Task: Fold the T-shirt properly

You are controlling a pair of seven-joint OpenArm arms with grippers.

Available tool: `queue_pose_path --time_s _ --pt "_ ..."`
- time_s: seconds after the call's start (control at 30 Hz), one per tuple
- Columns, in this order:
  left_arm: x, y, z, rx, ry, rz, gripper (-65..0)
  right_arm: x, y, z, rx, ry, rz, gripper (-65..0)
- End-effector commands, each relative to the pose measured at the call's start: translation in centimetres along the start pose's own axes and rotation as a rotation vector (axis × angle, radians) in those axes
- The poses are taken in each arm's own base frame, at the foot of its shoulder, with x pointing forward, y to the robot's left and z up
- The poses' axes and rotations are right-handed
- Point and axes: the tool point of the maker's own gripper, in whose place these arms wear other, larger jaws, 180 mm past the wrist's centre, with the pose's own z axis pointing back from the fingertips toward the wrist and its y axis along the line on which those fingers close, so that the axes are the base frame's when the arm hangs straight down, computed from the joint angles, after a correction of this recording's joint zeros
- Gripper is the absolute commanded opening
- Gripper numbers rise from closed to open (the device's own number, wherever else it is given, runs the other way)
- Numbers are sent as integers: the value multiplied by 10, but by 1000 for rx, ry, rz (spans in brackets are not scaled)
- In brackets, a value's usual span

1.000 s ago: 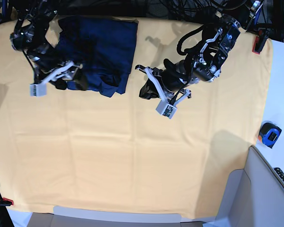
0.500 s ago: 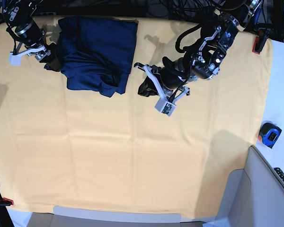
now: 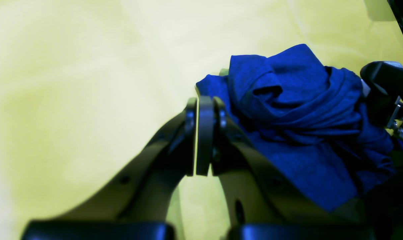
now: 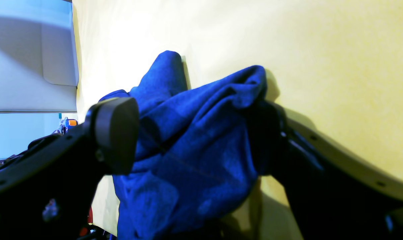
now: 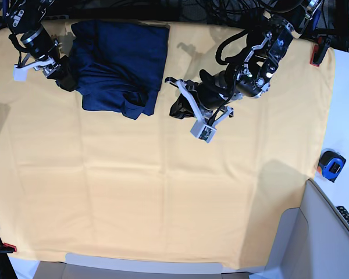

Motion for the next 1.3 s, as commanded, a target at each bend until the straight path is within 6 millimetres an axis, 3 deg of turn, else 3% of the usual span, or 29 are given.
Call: queue_pose_path --time_s 0.0,0.17,0.27,0.43,0.63,0.7,0.8,1.0,1.27 --pt "13 -3 3 -8 -42 -16 -646 4 4 0 9 -6 18 -235" --pt "14 -2 3 -7 -43 -16 -646 5 6 0 14 -7 24 -522" --pt "13 -2 3 -6 -41 -15 -646 4 6 0 13 7 28 -650" --pt "13 -1 3 -5 -40 -14 -646 -4 23 0 38 88 83 -650" --pt "16 -1 3 -3 -47 -18 -646 -2 83 6 117 86 269 -650" --pt "16 0 3 -3 -46 -18 -646 -8 104 3 161 108 325 -650" --pt "16 0 3 -3 -46 -18 -646 -27 118 -4 206 172 350 -650" --pt "17 3 4 4 -46 -22 -646 -76 120 -26 168 363 486 -650" --pt "43 46 21 110 -128 38 -646 -129 120 -41 109 552 706 -650"
